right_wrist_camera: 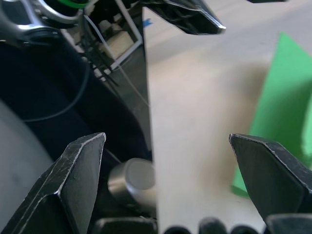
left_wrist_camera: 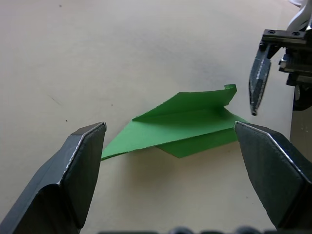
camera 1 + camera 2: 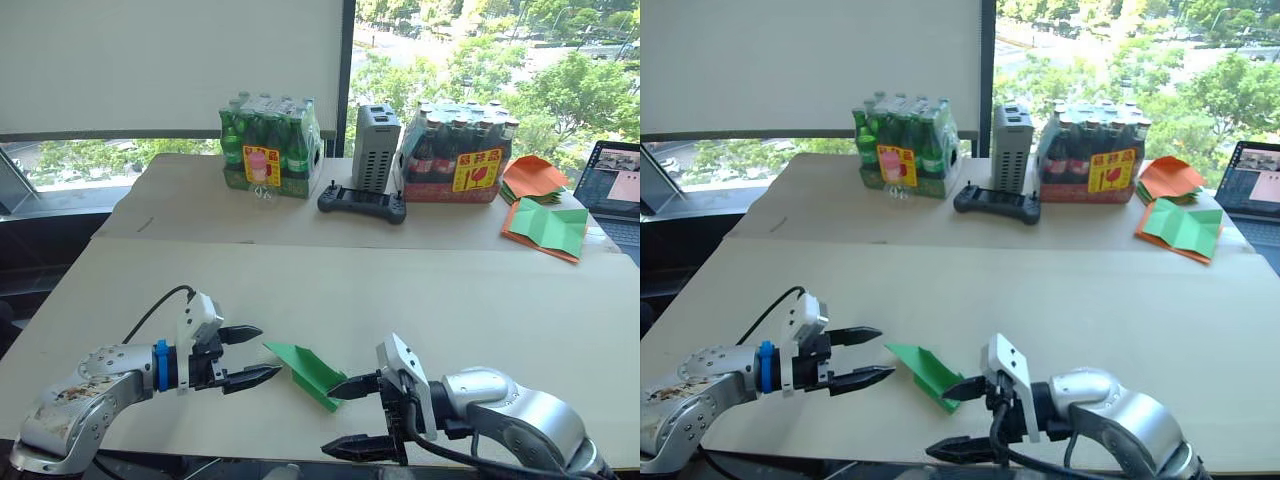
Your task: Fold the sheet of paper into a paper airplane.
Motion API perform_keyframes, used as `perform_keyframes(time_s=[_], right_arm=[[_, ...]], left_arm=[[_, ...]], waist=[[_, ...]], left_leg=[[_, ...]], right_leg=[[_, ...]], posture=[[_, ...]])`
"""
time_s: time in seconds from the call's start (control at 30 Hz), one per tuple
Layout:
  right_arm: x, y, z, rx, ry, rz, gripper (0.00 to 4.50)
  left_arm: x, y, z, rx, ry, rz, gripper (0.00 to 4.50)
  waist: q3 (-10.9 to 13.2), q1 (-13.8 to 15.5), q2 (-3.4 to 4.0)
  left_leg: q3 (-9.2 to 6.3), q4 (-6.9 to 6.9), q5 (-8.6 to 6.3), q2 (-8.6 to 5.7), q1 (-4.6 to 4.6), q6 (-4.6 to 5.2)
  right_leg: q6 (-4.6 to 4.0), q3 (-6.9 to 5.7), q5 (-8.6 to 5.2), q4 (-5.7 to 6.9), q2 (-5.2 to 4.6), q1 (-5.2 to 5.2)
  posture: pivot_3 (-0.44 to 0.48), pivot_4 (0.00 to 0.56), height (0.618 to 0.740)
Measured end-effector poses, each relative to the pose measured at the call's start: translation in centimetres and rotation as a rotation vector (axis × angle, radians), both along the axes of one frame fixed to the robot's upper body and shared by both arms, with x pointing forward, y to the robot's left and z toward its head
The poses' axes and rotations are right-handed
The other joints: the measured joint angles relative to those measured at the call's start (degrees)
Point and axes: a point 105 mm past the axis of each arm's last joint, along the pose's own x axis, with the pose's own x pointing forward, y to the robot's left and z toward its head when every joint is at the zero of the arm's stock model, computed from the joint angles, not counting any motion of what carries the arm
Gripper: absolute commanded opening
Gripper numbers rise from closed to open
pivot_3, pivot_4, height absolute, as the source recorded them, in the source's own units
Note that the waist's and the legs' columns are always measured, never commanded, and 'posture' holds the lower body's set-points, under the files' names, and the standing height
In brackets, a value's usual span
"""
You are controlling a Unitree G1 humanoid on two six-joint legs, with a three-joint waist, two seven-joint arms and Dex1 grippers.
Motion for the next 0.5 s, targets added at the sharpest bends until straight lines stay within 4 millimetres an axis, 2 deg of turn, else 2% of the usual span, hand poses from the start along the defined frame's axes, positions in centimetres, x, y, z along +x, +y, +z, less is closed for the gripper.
perform_keyframes(time_s=[0.33, 0.5], right_arm=[[3.0, -1.4, -1.4, -0.047, -0.025, -0.122, 4.5], [3.7, -1.2, -0.9, -0.031, -0.063, -0.152, 4.5]], left_arm=[[-0.4, -0.9, -0.1, -0.026, 0.017, -0.02, 4.48], [-0.1, -1.1, 0.2, -0.028, 0.004, -0.019, 4.48]], waist=[[0.0, 0.0, 0.0], [0.0, 0.0, 0.0]], left_leg=[[0.0, 0.0, 0.0, 0.0, -0.01, 0.0], [-0.01, 0.0, 0.0, 0.0, -0.01, -0.01]], right_leg=[[0.0, 0.0, 0.0, 0.0, 0.01, -0.01], [0.0, 0.0, 0.0, 0.0, 0.0, -0.01]], posture=[[0.0, 0.15, 0.675], [0.0, 0.15, 0.675]])
